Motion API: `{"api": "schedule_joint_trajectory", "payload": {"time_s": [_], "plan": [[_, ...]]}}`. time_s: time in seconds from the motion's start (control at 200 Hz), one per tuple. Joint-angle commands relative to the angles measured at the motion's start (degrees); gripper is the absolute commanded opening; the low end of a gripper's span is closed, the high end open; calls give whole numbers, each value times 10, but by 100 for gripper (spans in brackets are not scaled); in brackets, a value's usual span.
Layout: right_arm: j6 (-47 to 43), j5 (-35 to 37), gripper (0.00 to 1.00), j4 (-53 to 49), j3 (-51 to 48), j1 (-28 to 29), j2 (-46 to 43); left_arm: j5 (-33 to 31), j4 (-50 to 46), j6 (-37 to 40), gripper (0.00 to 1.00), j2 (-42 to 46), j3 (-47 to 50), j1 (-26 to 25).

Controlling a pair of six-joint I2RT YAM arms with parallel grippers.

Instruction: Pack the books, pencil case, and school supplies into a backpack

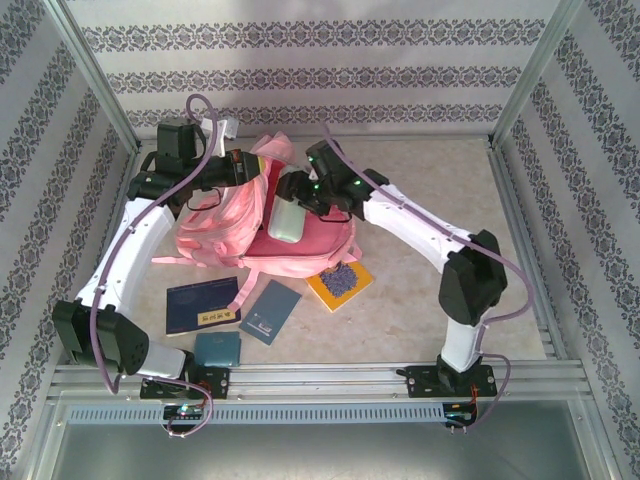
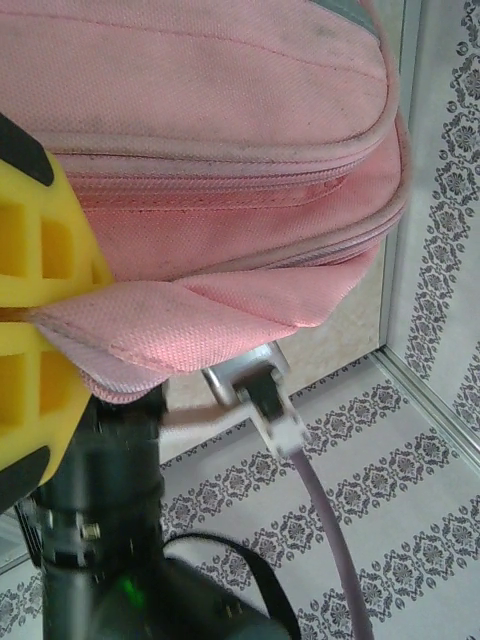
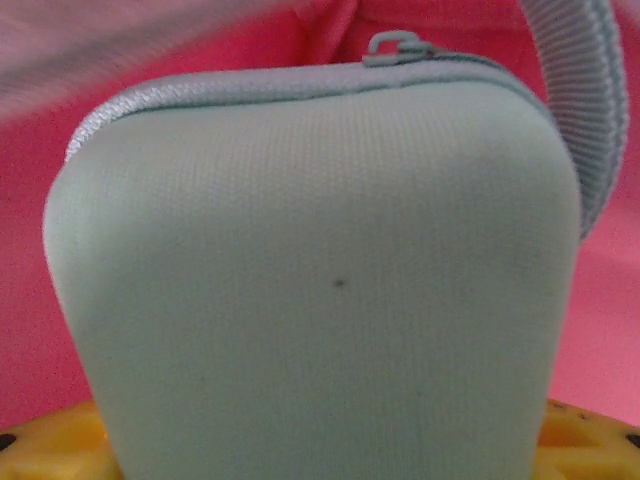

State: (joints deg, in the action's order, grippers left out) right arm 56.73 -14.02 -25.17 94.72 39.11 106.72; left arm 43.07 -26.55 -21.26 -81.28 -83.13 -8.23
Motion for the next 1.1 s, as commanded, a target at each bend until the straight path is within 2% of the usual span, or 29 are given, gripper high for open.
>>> {"api": "schedule_joint_trajectory", "payload": {"time_s": [0.0, 0.1, 0.205, 0.235, 0.35, 0.555, 0.67, 0.725, 0.884, 1.019, 1.094], "plan": [[66, -7, 64, 92, 28, 8, 46, 31, 91, -2, 0, 37, -13, -3], [91, -1, 74, 143, 39, 12, 90, 30, 90, -2, 0, 35, -15, -2], [72, 23, 96, 135, 83, 19, 133, 31, 92, -4, 0, 33, -13, -3], [62, 34, 98, 124, 95, 19, 139, 30, 92, -3, 0, 32, -14, -3], [33, 70, 98, 139, 76, 19, 121, 29, 87, 0, 0, 30, -14, -3], [-59, 91, 98, 216, -35, 17, 14, 16, 78, 9, 0, 28, -10, -3], [-139, 82, 98, 180, -49, 17, -36, 11, 76, 10, 0, 22, -11, -3], [-173, 101, 98, 157, -65, 19, -66, 9, 73, 11, 0, 20, -12, -2], [-243, 166, 95, 157, -192, 21, -195, 2, 68, 11, 0, 21, -12, -2], [-377, 132, 87, 232, -320, 43, -314, -8, 58, 19, 0, 23, -12, -2], [-452, 66, 81, 252, -371, 59, -354, -11, 57, 20, 0, 23, -8, -2]]}}
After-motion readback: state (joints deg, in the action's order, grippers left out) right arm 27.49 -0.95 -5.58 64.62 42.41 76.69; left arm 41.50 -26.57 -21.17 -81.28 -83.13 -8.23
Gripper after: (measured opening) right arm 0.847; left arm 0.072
